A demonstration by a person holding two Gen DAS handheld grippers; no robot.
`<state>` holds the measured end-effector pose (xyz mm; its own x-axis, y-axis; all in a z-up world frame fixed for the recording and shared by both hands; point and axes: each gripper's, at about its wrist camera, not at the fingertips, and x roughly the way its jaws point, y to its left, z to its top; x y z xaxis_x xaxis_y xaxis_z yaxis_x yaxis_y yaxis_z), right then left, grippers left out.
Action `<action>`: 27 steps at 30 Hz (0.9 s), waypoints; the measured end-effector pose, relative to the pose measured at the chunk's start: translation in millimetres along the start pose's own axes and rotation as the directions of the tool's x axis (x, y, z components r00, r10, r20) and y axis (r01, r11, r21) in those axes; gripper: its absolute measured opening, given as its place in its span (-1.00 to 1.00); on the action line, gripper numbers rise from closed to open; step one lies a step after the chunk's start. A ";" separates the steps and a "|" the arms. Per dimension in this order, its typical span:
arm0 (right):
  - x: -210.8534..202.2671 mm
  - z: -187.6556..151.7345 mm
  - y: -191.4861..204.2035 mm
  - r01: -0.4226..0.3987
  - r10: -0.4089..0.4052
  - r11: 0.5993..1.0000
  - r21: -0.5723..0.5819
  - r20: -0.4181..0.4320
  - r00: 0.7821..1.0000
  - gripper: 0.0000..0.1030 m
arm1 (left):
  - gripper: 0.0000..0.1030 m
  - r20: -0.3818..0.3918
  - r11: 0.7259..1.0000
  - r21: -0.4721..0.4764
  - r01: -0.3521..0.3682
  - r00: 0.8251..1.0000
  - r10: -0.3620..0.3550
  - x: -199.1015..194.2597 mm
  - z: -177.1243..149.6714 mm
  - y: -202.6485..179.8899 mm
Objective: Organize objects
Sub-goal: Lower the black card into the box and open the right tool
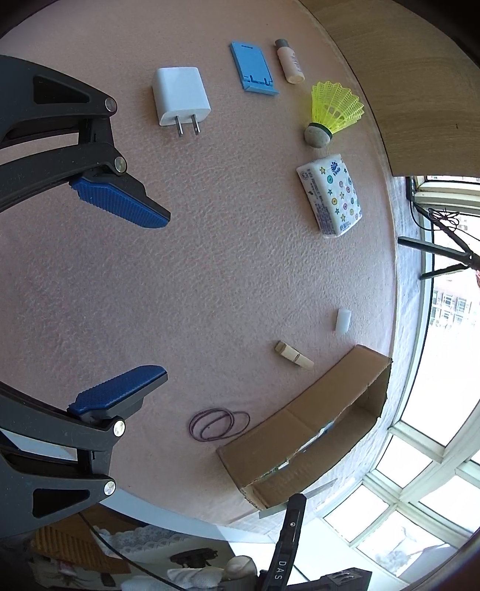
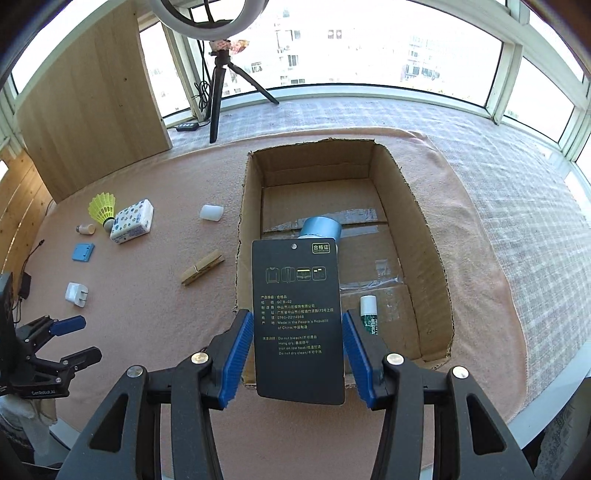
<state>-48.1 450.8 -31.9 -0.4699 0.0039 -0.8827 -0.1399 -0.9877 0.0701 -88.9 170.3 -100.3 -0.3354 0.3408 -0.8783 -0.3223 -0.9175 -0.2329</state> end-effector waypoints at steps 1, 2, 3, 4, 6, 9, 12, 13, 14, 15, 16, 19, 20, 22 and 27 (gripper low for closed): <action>1.6 1.7 -4.0 0.007 -0.007 1.000 0.004 0.000 1.000 -0.11 | 0.55 -0.002 1.000 0.005 0.002 1.000 -0.002 2.6 1.2 -4.9; 3.1 3.4 -7.9 0.013 -0.013 1.000 0.010 0.000 1.000 -0.11 | 0.55 -0.004 1.000 0.008 0.005 1.000 -0.005 4.2 2.1 -8.5; 4.8 4.5 -11.4 0.017 -0.017 1.000 0.013 -0.002 1.000 -0.11 | 0.55 -0.006 1.000 0.013 0.009 1.000 -0.008 6.2 3.0 -11.8; 6.3 5.6 -14.3 0.018 -0.018 1.000 0.017 -0.004 1.000 -0.10 | 0.55 -0.008 1.000 0.019 0.011 1.000 -0.010 8.0 4.2 -16.6; 7.9 6.2 -18.9 0.016 -0.016 1.000 0.026 -0.001 1.000 -0.10 | 0.55 -0.010 0.999 0.035 0.017 1.000 -0.016 10.4 6.5 -23.8; 10.9 6.7 -23.4 0.020 -0.020 0.999 0.035 -0.008 1.000 0.04 | 0.55 -0.018 0.998 0.062 0.024 1.000 -0.023 15.6 10.5 -35.9; 9.1 5.7 -25.3 0.020 -0.020 0.999 0.044 0.003 1.000 0.15 | 0.55 -0.025 0.994 0.099 0.034 0.999 -0.032 22.0 15.0 -50.7; 8.4 5.4 -25.9 0.019 -0.019 0.999 0.046 0.006 1.000 0.15 | 0.55 -0.027 0.993 0.113 0.038 0.999 -0.036 24.2 16.6 -55.7; 7.3 5.0 -26.8 0.018 -0.019 0.999 0.050 0.009 1.000 0.15 | 0.55 -0.029 0.991 0.129 0.045 0.999 -0.041 26.8 18.0 -60.6; 6.0 4.1 -27.7 0.013 -0.014 0.998 0.056 0.013 1.000 0.15 | 0.55 -0.032 0.989 0.142 0.050 0.998 -0.045 29.3 19.7 -65.7; 4.4 3.0 -28.6 0.006 -0.007 0.998 0.064 0.016 1.000 0.15 | 0.55 -0.034 0.987 0.153 0.054 0.998 -0.049 32.1 21.4 -70.6; -1.7 -2.6 -31.5 -0.016 0.013 0.995 0.099 0.033 0.999 0.15 | 0.55 -0.042 0.981 0.183 0.061 0.998 -0.054 43.1 26.4 -85.2; -3.8 -5.2 -32.5 -0.028 0.024 0.993 0.113 0.038 0.999 0.15 | 0.55 -0.047 0.979 0.192 0.065 0.997 -0.057 46.2 28.0 -89.4; -7.4 -11.2 -34.7 -0.049 0.043 0.988 0.144 0.047 0.998 0.15 | 0.55 -0.055 0.974 0.212 0.076 0.996 -0.066 52.8 30.5 -98.3; -12.0 -28.3 -36.3 -0.071 0.064 0.980 0.187 0.047 0.997 0.15 | 0.55 -0.064 0.962 0.262 0.078 0.996 -0.063 67.6 36.5 -118.4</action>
<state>-12.7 482.2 -37.1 -0.5179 -0.0516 -0.8539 -0.2666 -0.9387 0.2184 -105.7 309.5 -116.9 -0.2571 0.3845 -0.8866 -0.5685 -0.8021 -0.1829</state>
